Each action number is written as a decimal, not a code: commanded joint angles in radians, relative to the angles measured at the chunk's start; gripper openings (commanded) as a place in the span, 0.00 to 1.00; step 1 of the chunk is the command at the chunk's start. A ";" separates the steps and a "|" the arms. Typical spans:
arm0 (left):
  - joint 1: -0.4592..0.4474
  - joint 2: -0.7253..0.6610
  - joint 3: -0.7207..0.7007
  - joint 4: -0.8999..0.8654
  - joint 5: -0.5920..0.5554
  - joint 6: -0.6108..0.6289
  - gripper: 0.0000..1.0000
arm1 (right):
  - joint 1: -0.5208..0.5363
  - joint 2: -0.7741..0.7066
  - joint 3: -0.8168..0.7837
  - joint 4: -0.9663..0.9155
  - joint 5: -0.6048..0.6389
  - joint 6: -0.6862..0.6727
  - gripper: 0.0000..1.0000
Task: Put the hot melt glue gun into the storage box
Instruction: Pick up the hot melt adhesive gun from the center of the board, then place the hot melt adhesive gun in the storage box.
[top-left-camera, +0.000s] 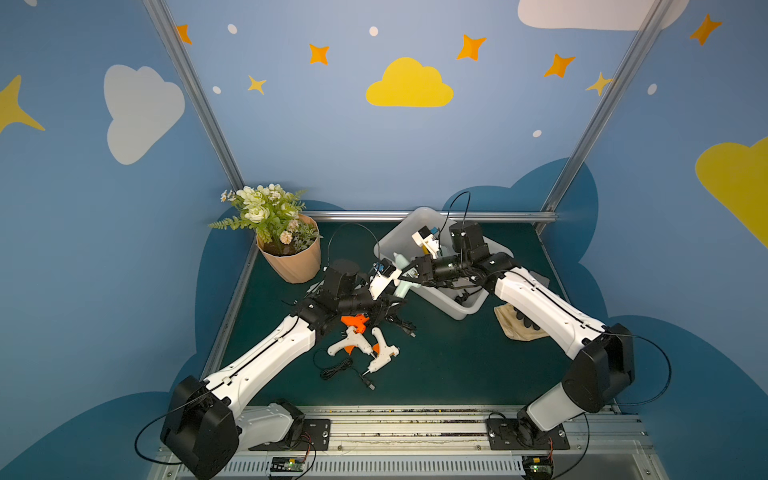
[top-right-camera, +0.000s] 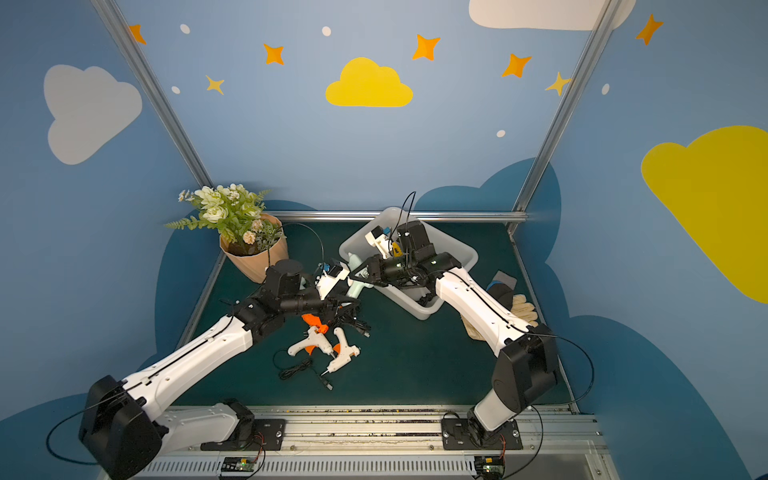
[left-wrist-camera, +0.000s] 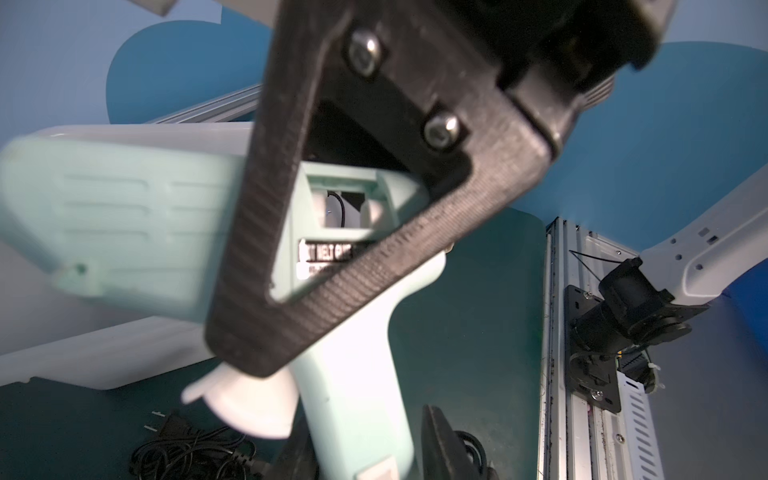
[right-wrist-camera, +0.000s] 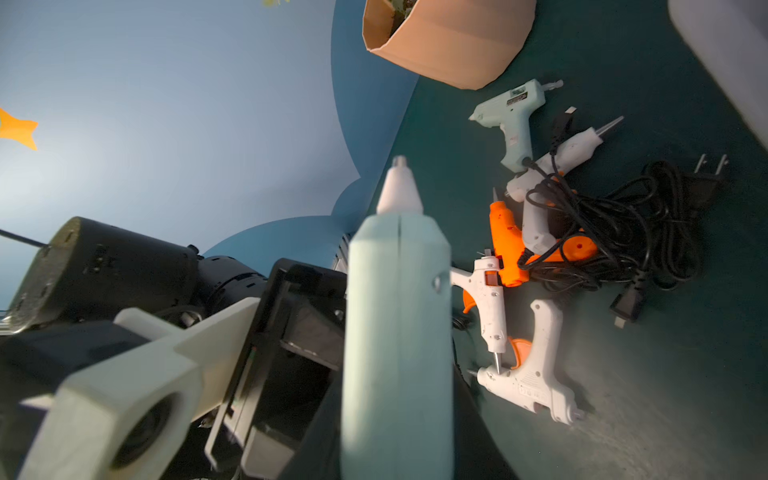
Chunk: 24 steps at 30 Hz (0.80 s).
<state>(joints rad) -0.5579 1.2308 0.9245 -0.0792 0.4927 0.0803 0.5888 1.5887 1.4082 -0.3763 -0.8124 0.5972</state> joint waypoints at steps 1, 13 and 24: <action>0.000 -0.007 0.030 0.016 -0.011 -0.009 0.09 | 0.009 -0.006 0.021 -0.051 -0.005 -0.028 0.03; -0.001 -0.223 -0.102 0.078 -0.183 -0.145 1.00 | -0.121 -0.039 0.082 -0.044 0.093 -0.020 0.00; 0.001 -0.447 -0.244 0.017 -0.617 -0.375 1.00 | -0.256 -0.011 0.173 0.056 0.424 -0.070 0.00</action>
<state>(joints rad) -0.5583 0.8078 0.6895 -0.0288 0.0116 -0.2184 0.3374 1.5879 1.5349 -0.4004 -0.5240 0.5663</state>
